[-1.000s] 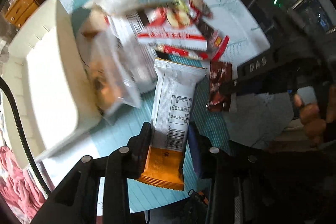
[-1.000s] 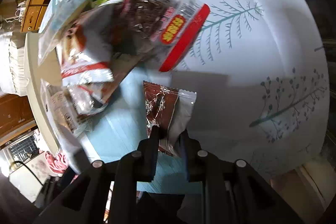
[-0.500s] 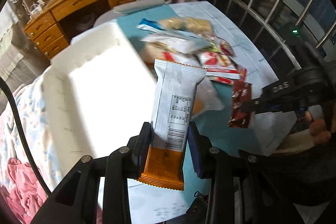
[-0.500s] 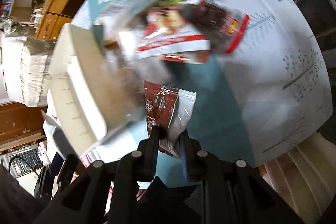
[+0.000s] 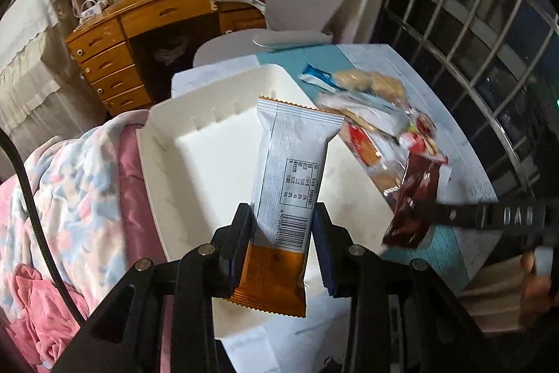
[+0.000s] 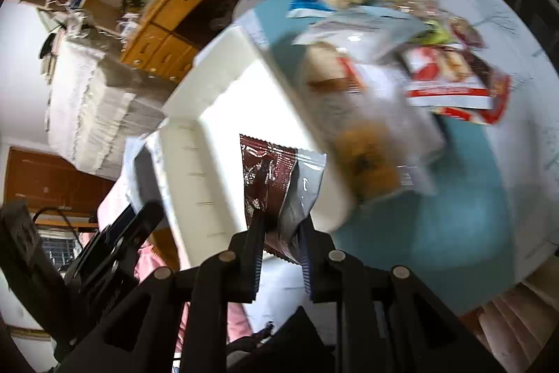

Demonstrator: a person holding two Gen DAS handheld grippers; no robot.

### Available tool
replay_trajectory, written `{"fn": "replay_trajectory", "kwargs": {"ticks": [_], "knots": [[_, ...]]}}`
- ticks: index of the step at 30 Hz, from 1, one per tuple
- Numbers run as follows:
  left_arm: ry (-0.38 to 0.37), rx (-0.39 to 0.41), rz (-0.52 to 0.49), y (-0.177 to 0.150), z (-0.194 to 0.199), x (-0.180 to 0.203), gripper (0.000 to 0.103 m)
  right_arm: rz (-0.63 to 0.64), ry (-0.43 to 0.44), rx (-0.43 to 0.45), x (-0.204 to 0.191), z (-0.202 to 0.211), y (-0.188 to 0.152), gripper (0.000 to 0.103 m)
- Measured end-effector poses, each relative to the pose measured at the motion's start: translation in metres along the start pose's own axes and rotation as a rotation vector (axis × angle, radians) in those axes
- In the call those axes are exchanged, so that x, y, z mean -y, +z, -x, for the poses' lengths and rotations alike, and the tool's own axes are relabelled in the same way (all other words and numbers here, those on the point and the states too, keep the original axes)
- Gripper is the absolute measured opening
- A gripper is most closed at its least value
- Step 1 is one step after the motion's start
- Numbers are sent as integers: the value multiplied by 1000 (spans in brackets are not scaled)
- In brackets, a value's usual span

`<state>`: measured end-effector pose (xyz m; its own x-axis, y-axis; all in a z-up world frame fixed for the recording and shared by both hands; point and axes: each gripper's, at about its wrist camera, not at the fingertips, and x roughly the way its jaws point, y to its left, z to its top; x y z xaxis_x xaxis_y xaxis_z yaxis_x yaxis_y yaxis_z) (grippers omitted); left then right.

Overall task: Organize snacks
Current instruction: 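Carry the bar and sachet into the white tray and open both tools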

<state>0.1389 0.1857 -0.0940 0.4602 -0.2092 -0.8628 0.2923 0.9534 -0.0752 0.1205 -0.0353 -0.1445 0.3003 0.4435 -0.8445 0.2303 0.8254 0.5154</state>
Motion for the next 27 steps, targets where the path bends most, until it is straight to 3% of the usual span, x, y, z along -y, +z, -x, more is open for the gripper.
{"fn": "replay_trajectory", "kwargs": {"ticks": [5,11,12,13,15,16,19,21,27], "knots": [[34,23,32,6,2,-29,34,59,56,40,-32,-8,-9,19],[32,1,119,5,-1,-54,36,94,53,78,-56,-10,-13,21],[36,0,132,5,-1,-57,37,93,57,78,-56,-10,-14,22],[43,-1,142,4,-1,-57,39,89,61,76,-56,-10,-14,31],[39,-8,167,4,-2,-57,53,71,52,72,-53,-9,-14,52],[32,-7,173,3,-2,-56,57,64,48,75,-50,-10,-15,55],[11,20,191,1,4,-53,64,41,53,79,-41,-8,-17,55],[25,26,198,0,7,-49,79,28,61,80,-35,-6,-18,55],[59,29,200,2,17,-33,80,41,65,99,-22,6,-24,55]]}}
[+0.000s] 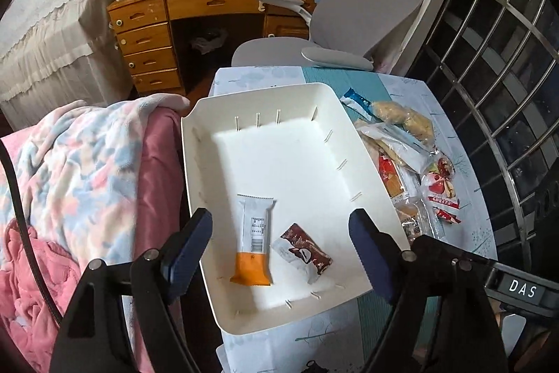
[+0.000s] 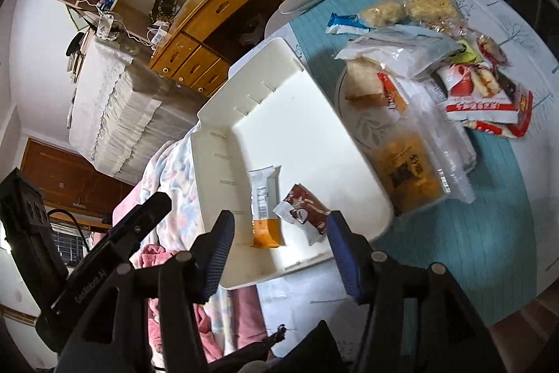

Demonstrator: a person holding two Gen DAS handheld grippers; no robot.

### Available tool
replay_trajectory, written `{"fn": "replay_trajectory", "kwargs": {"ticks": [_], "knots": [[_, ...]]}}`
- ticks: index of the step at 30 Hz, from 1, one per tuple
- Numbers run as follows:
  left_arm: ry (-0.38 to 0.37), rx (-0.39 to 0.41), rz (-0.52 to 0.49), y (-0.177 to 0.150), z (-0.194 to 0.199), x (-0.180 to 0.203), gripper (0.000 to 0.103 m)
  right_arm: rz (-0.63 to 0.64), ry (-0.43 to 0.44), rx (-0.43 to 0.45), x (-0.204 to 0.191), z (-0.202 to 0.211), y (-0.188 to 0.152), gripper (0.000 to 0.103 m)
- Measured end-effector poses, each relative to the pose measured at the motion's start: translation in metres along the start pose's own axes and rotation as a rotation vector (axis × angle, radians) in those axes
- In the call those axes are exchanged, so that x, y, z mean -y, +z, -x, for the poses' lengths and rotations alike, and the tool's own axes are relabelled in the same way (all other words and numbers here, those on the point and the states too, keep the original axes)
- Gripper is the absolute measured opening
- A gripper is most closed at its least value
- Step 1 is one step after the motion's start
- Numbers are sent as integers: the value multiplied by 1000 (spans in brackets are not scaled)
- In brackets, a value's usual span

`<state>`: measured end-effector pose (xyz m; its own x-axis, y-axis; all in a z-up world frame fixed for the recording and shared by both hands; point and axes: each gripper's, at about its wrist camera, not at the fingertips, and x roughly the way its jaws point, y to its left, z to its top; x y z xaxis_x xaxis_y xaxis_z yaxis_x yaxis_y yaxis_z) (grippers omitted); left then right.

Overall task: Organize snacks
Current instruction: 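Carry the bar and sachet into the white tray and open both tools, then move both tools back over the snack pile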

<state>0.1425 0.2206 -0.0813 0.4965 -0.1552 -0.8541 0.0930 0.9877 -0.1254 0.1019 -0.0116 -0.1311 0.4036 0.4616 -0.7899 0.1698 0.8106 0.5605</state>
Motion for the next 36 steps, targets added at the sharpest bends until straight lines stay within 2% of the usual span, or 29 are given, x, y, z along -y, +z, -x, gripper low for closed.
{"fn": "replay_trajectory", "kwargs": {"ticks": [4,8,10,18,23,27,36], "knots": [[18,-4,15,-2,6,12,80,40,-21,11,4,13,-2,55],[1,10,33,-2,14,27,80,66,-32,7,13,27,-1,58],[-1,15,45,-3,18,37,80,74,-42,6,20,37,2,63],[-17,26,119,-7,24,73,80,160,-63,22,42,66,16,65],[-32,23,157,-7,18,102,80,217,-76,26,57,80,26,65],[-39,9,170,-8,9,125,80,277,-92,33,70,91,35,71],[-35,-65,242,-20,-19,168,80,398,-157,7,102,103,46,71]]}}
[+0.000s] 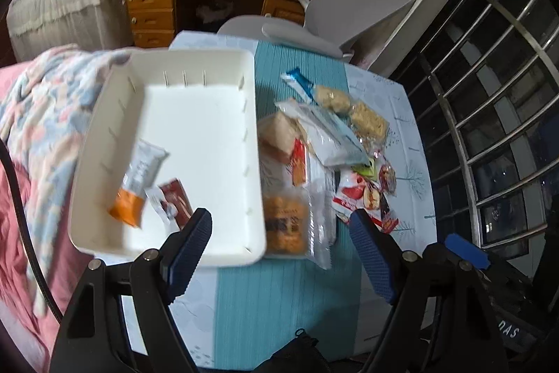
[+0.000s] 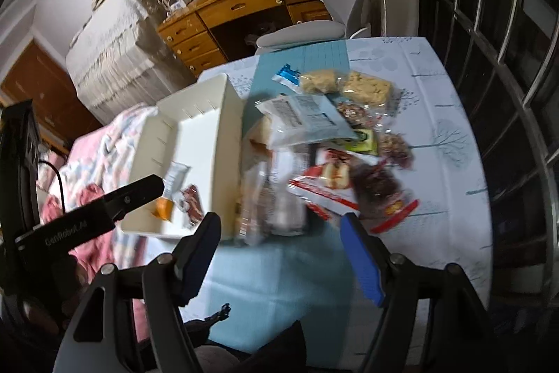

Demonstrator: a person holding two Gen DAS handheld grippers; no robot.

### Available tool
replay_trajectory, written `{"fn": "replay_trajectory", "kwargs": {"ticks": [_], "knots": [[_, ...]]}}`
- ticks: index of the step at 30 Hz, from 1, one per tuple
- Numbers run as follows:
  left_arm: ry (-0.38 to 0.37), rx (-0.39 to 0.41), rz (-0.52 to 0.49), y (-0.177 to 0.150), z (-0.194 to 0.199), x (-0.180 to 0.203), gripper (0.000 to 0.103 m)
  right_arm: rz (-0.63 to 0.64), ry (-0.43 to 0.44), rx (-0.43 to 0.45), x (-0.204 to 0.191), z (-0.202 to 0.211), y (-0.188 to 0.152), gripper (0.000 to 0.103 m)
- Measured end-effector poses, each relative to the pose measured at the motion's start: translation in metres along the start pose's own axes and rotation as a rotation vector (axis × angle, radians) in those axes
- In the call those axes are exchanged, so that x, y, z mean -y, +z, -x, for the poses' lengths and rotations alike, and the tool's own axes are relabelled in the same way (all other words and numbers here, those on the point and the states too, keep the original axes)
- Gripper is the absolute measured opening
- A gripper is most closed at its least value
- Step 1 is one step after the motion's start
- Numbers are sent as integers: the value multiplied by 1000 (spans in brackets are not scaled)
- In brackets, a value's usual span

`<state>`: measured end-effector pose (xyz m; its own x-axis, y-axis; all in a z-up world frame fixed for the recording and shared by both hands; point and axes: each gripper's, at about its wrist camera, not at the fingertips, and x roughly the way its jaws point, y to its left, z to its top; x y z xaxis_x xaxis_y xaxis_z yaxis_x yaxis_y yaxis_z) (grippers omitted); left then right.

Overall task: Organize snacks
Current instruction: 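Move both tools back over the snack pile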

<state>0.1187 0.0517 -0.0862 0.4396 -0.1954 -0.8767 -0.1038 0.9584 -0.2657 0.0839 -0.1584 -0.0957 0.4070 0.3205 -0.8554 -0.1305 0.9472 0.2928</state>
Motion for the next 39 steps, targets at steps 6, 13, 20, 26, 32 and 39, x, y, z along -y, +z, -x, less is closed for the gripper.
{"fn": "replay_trajectory", "kwargs": {"ticks": [6,13,20,26,32,39], "knots": [[29,-73,69,-20,-31,22,80,86,-49,-14,26,1,-7,71],[99,-176,147,-32,-64,31,80,147,-111,-63,54,-10,-13,71],[188,-257,203,-37,-95,35,80,231,-171,-89,75,-27,-18,71],[257,-298,223,-33,-117,39,80,279,-143,-86,89,-40,-20,71],[340,-333,211,-26,-139,45,79,321,-130,-38,102,-56,-22,71],[445,-380,172,-15,-166,54,78,352,-87,-16,111,-88,-24,71]]}}
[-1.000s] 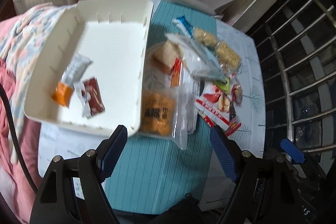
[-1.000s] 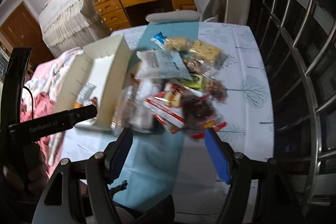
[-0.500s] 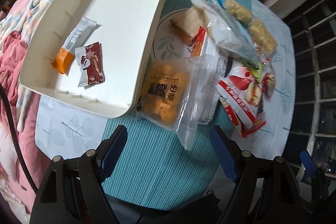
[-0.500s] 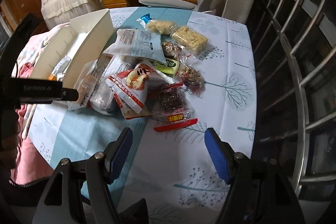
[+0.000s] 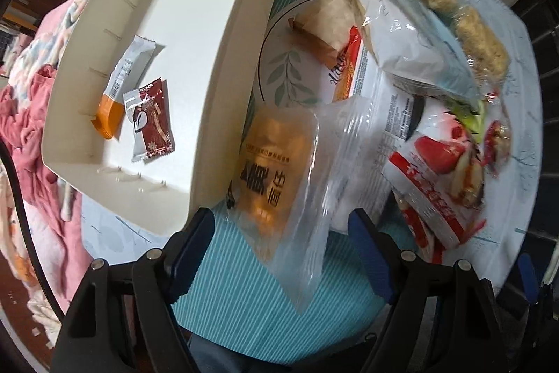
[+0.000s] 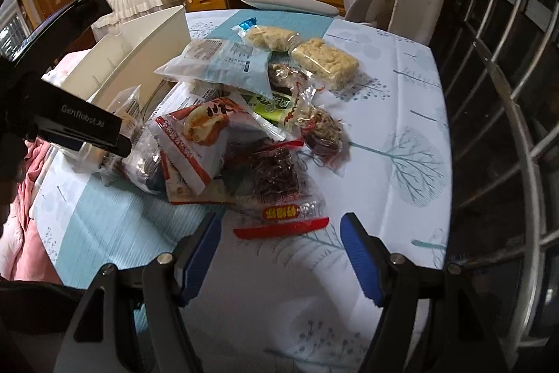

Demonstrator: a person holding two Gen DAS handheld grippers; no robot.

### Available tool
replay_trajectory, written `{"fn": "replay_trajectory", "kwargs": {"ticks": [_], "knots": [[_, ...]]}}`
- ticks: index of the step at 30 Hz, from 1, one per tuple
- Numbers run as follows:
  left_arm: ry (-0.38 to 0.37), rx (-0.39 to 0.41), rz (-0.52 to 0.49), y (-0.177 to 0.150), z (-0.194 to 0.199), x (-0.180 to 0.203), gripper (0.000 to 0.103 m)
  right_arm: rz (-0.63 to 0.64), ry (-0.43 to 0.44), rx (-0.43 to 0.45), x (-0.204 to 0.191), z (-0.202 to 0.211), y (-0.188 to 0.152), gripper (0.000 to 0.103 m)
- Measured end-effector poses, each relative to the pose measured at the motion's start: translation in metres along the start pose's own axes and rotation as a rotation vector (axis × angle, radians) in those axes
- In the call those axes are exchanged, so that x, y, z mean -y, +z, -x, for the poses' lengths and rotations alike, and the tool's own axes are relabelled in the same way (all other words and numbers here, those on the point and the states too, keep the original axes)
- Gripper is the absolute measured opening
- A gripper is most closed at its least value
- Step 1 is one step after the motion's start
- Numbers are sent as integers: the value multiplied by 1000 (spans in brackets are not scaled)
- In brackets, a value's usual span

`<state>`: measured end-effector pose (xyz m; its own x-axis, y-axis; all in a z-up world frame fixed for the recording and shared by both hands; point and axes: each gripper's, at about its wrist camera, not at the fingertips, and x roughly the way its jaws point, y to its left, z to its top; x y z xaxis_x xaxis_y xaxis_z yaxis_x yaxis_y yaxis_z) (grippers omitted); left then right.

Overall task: Organize snacks
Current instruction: 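Move both tools back over the snack pile, then grasp the clear bread bag with the left tool while the right tool grasps the red-labelled cookie pack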

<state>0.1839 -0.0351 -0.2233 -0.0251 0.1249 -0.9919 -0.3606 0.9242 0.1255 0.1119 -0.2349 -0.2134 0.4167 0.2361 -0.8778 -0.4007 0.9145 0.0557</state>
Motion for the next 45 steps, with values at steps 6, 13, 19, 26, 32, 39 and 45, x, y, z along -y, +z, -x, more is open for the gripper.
{"fn": "replay_trajectory", "kwargs": {"ticks": [6,13,19,26,32,39,45], "knots": [[75,-13,-26,12,-10,17,71,34,16,19,0,-25,4,71],[125,3,-46,22,-13,27,69,89,12,79,-5,-42,11,71],[112,17,-58,24,-8,35,60,135,11,67,-11,-58,13,64],[104,28,-57,22,-11,27,46,181,-3,49,-17,-69,10,56],[94,25,-61,21,-11,22,44,172,-23,51,-15,-69,10,44],[92,14,-68,17,-12,19,44,171,-4,14,-11,-67,8,44],[63,-5,-54,10,-11,10,42,134,-1,-28,-11,-62,2,43]]}}
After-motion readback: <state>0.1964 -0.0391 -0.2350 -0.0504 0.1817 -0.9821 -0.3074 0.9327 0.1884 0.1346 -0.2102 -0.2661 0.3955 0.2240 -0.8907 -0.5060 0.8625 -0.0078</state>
